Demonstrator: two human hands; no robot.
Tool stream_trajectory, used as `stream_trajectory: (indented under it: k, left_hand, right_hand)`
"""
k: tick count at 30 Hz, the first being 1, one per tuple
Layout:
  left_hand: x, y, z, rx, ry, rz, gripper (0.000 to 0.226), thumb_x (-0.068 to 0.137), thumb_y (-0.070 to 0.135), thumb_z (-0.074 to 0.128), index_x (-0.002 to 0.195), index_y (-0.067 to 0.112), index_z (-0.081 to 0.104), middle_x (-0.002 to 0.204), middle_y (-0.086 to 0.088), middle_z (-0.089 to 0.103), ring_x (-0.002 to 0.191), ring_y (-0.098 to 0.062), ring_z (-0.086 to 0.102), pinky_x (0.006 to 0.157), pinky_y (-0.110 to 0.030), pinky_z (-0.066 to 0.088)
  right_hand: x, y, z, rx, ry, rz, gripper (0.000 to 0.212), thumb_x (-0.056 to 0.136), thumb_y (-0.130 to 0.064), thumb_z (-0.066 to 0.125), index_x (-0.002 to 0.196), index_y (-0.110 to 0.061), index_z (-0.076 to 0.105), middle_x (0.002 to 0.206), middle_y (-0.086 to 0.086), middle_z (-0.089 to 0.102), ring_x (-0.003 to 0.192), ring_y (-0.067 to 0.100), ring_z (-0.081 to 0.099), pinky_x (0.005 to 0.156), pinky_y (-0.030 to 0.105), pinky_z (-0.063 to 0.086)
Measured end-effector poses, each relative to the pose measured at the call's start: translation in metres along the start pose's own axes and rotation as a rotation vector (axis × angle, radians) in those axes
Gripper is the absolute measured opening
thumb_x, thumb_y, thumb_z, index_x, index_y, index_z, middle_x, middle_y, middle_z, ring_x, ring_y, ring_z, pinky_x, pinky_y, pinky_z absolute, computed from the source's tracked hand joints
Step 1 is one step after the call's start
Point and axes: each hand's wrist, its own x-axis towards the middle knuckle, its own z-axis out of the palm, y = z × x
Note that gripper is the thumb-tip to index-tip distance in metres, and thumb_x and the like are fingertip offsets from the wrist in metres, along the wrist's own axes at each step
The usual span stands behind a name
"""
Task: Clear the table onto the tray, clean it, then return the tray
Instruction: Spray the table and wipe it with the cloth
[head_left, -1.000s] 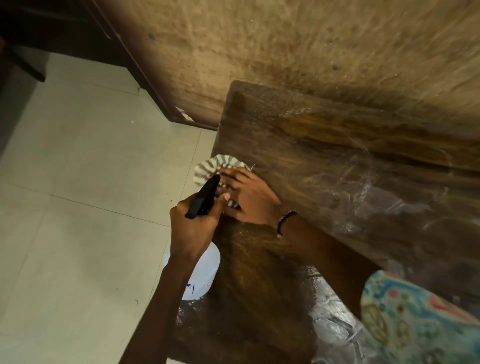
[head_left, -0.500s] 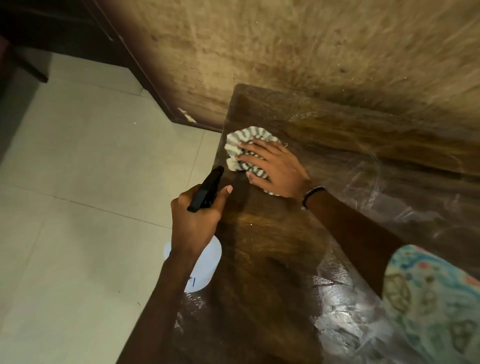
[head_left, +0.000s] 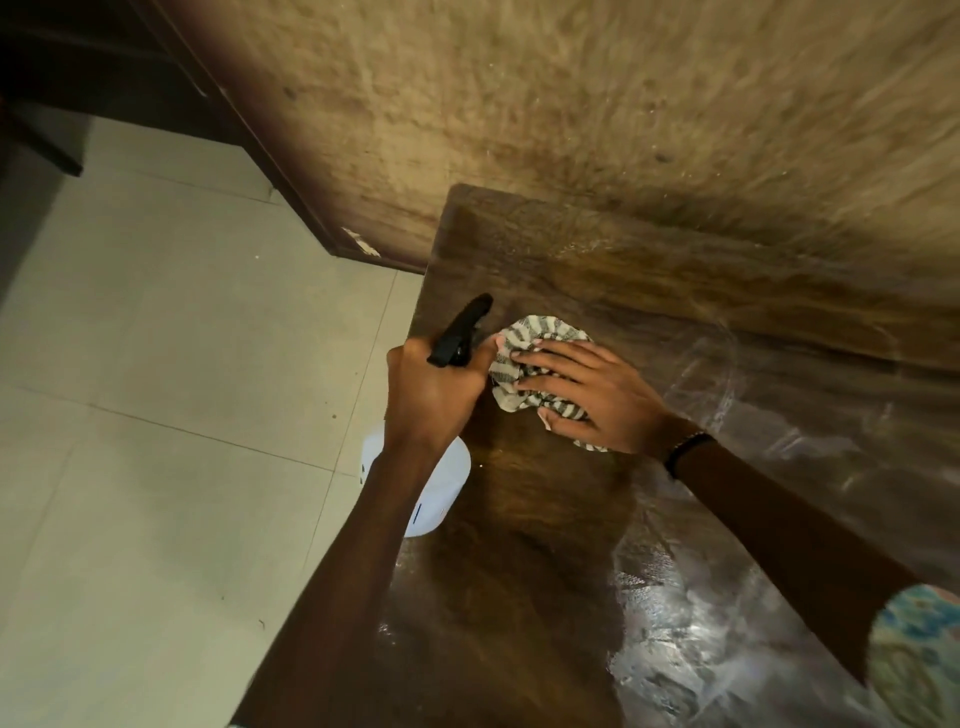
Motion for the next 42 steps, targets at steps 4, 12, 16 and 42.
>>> stream_trajectory:
  k: [4, 12, 16, 42]
  left_hand:
    - [0.009, 0.002, 0.005, 0.012, 0.045, -0.033, 0.040, 0.075, 0.042, 0.074, 0.090, 0.006, 0.066, 0.083, -0.008, 0.071, 0.079, -0.021, 0.069, 0.060, -0.008, 0.040]
    - [0.016, 0.000, -0.005, 0.028, 0.061, -0.050, 0.039, 0.076, 0.041, 0.074, 0.092, 0.006, 0.068, 0.080, -0.009, 0.071, 0.077, -0.023, 0.068, 0.060, -0.008, 0.041]
    - [0.016, 0.004, -0.011, 0.001, 0.016, -0.042, 0.033, 0.076, 0.043, 0.073, 0.087, 0.012, 0.066, 0.075, -0.001, 0.068, 0.071, -0.014, 0.065, 0.052, 0.003, 0.040]
    - [0.015, 0.003, -0.028, -0.065, -0.025, -0.063, 0.037, 0.072, 0.045, 0.070, 0.088, 0.011, 0.069, 0.077, 0.000, 0.071, 0.052, -0.011, 0.055, 0.056, -0.017, 0.044]
  right_hand:
    - [0.001, -0.002, -0.001, 0.003, 0.004, -0.003, 0.042, 0.097, -0.043, 0.044, 0.136, -0.028, 0.049, 0.152, -0.006, 0.036, 0.143, 0.017, 0.029, 0.115, 0.035, 0.021]
    - [0.003, 0.000, -0.006, -0.019, -0.016, -0.023, 0.043, 0.097, -0.043, 0.043, 0.138, -0.028, 0.049, 0.153, -0.006, 0.035, 0.143, 0.017, 0.029, 0.115, 0.033, 0.019]
    - [0.010, 0.026, -0.015, -0.003, -0.043, 0.061, 0.046, 0.099, -0.044, 0.040, 0.141, -0.026, 0.045, 0.156, -0.004, 0.030, 0.145, 0.019, 0.023, 0.117, 0.039, 0.025]
    - [0.087, 0.060, -0.032, -0.021, -0.096, 0.063, 0.049, 0.099, -0.042, 0.042, 0.145, -0.026, 0.039, 0.157, -0.001, 0.027, 0.145, 0.024, 0.026, 0.113, 0.046, 0.031]
